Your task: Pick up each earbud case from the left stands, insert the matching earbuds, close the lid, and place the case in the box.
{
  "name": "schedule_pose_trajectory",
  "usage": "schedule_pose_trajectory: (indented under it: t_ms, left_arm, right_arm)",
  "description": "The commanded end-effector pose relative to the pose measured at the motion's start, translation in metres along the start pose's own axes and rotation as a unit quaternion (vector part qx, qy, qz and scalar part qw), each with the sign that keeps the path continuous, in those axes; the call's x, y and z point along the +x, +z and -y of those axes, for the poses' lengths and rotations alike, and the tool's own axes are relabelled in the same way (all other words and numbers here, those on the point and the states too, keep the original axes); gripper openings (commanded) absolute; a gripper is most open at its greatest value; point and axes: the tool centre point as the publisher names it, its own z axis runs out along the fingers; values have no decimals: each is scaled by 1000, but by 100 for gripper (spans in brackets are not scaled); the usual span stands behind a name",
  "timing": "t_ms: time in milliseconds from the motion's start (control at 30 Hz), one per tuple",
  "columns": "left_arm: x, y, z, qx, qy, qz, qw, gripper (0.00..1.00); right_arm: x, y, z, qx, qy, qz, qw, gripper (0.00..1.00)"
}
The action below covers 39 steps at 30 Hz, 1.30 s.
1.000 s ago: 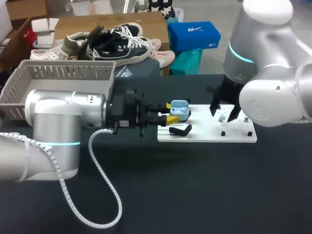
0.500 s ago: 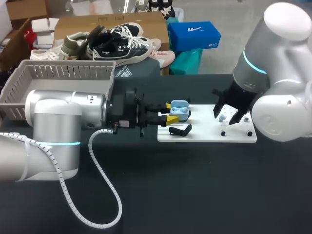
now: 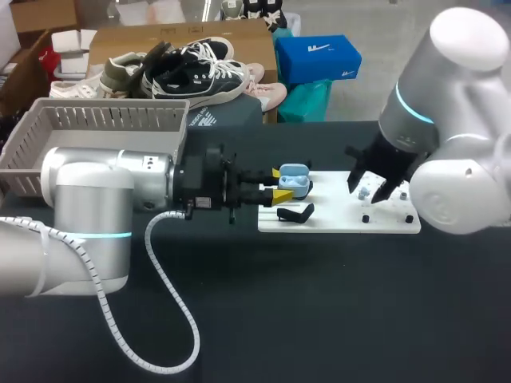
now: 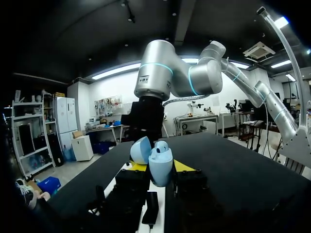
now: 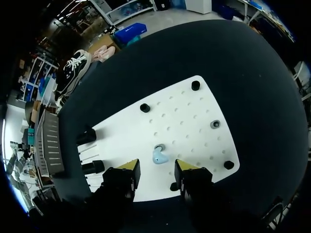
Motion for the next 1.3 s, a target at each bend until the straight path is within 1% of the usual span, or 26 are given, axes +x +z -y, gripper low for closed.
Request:
schedule_pose_trajectory:
  t_ms: [33,267,367,533,767,867,1033,1200,1300]
  left_arm:
    - [0,0,2,-3,1,1,1000,0]
    - [0,0,2,-3,1,1,1000,0]
    - [0,0,2,-3,1,1,1000,0]
    - [0,0,2,-3,1,1,1000,0]
    - [0,0,2,-3,1,1,1000,0]
    - [0,0,2,-3,1,1,1000,0]
    - [0,0,2,-3,1,1,1000,0]
    - [0,0,2,-3,1,1,1000,0]
    - [0,0,2,-3,1,1,1000,0]
  right_arm:
    - [-4,3,-2,5,1,-1,1000,43]
    - [-6,4,-3,10,2,-2,1000,42]
    - [-7,4,-3,10,3,-1,1000,40]
    - [-7,6,-3,11,5,0,1000,42]
    - [-8,7,0,13,10,2,1000,40]
    - [-8,7,1,14,14,2,1000,38]
    - [-9,8,2,12,18,1,1000,38]
    - [-10,10,0,11,17,-1,1000,36]
    - [-10,10,0,12,16,-1,1000,31]
